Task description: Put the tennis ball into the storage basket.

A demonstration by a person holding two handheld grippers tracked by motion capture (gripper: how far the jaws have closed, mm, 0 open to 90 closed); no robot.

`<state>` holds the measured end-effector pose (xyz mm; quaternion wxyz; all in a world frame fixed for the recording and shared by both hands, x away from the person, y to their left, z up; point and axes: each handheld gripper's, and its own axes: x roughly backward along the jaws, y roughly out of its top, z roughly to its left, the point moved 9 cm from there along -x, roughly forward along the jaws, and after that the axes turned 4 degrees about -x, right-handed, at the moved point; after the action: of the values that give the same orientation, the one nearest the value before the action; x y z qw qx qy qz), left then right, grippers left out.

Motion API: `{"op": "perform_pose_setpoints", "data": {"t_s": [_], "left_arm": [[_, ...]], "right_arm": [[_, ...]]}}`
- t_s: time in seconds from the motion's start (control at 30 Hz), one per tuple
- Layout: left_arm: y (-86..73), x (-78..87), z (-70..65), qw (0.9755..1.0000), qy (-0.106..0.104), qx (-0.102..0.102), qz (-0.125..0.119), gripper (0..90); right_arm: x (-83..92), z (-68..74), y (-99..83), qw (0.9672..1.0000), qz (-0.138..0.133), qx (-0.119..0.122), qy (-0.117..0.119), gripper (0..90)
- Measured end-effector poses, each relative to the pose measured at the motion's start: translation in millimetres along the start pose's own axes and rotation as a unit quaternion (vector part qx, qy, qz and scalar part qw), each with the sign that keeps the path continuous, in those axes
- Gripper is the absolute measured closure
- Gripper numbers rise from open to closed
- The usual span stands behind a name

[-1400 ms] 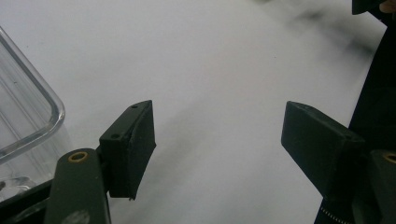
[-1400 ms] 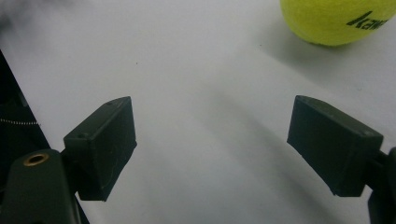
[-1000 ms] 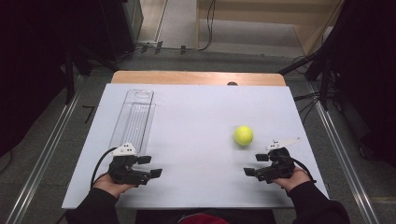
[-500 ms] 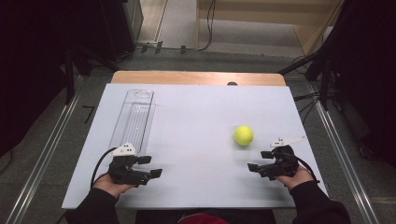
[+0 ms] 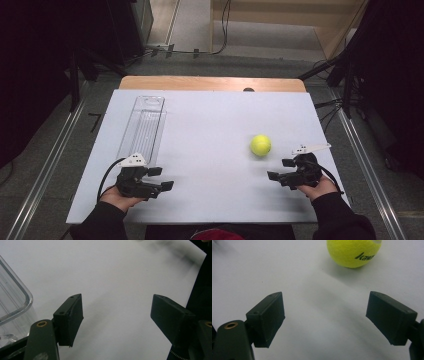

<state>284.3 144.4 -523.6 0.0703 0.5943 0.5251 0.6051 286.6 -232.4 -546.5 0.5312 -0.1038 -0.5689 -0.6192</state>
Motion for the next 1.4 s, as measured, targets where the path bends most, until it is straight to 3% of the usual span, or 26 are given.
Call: {"op": "perform_pose_setpoints", "data": {"t_s": [0.17,0.23,0.27,0.33,0.43,0.83,0.97,1.4], "left_arm": [[0.2,-0.1,-0.4,1.0000,0.000,-0.001,0.000,27.0],[0.2,-0.4,-0.5,1.0000,-0.001,-0.001,0.000,27.1],[0.2,-0.4,-0.5,1.0000,-0.001,-0.001,0.000,27.0],[0.2,-0.4,-0.7,1.0000,-0.002,0.000,0.000,27.0],[0.0,-0.7,-0.8,1.0000,-0.003,0.000,0.001,27.0],[-0.1,-1.1,-0.3,1.0000,-0.001,0.002,0.003,27.1],[0.0,-1.0,-0.4,1.0000,-0.002,0.001,0.003,27.1],[0.2,-1.1,-0.1,1.0000,-0.002,0.004,0.003,27.0]], "right_arm": [[1.8,-0.3,5.8,0.9999,-0.013,0.001,0.000,9.6],[3.3,-5.7,11.5,0.9997,-0.022,0.000,-0.007,0.0],[3.3,-5.7,11.5,0.9997,-0.022,0.000,-0.007,0.0],[4.4,-5.9,14.6,0.9997,-0.016,-0.011,0.018,0.0],[3.6,-9.8,16.7,0.9998,-0.011,-0.017,0.007,0.0],[2.1,-8.6,29.0,0.9995,-0.026,-0.012,0.012,0.0],[0.9,-6.8,34.4,0.9997,-0.026,0.000,0.003,0.0],[-2.6,-6.3,51.5,0.9994,-0.033,0.010,-0.004,0.0]]}}
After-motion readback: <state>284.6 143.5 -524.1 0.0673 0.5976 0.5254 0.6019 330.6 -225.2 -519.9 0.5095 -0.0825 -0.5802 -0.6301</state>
